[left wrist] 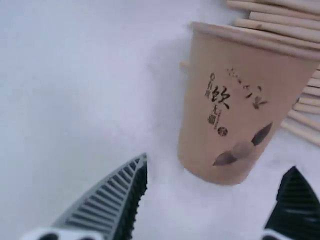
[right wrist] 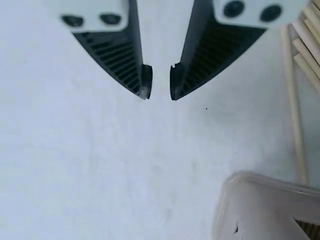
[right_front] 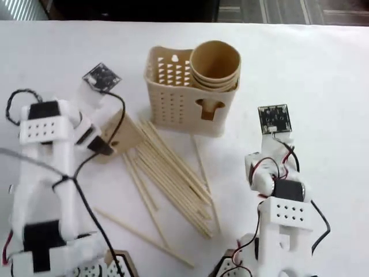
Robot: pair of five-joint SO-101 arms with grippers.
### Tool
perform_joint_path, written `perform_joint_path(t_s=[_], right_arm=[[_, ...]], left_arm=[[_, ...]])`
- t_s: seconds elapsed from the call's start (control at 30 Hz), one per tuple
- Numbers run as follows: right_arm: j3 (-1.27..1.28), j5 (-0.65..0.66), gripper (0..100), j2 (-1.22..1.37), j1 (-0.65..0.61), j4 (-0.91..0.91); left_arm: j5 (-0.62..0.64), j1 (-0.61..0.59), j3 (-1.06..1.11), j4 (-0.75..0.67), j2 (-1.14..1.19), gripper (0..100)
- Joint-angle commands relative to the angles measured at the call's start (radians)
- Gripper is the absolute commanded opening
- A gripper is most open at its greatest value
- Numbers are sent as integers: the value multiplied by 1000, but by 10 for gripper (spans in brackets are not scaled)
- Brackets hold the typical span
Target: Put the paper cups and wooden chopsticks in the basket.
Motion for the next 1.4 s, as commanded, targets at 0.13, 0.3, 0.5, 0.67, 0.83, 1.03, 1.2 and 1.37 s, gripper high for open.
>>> perform_joint_path(t_s=[0.13, 0.3, 0.5, 0.67, 0.83, 1.03, 1.2, 1.37], right_arm=[[3, -12, 77, -18, 4, -15], [3, -12, 77, -18, 2, -15], [3, -9, 77, -18, 2, -15], [3, -6, 77, -18, 2, -15], [5, -6, 77, -18, 2, -15], [5, -6, 77, -18, 2, -15], [11, -5, 77, -18, 2, -15], [11, -5, 77, -18, 2, -15]], left_arm=[[-11, 74, -112, -68, 278, 391], [-17, 114, -110, -69, 372, 337], [-15, 131, -103, -61, 348, 271], [-17, 130, -51, -32, 266, 264], [-17, 125, 23, -25, 134, 264], [-17, 124, 164, -23, -87, 266], [-17, 125, 273, 25, -305, 267], [-17, 125, 330, 92, -553, 267]])
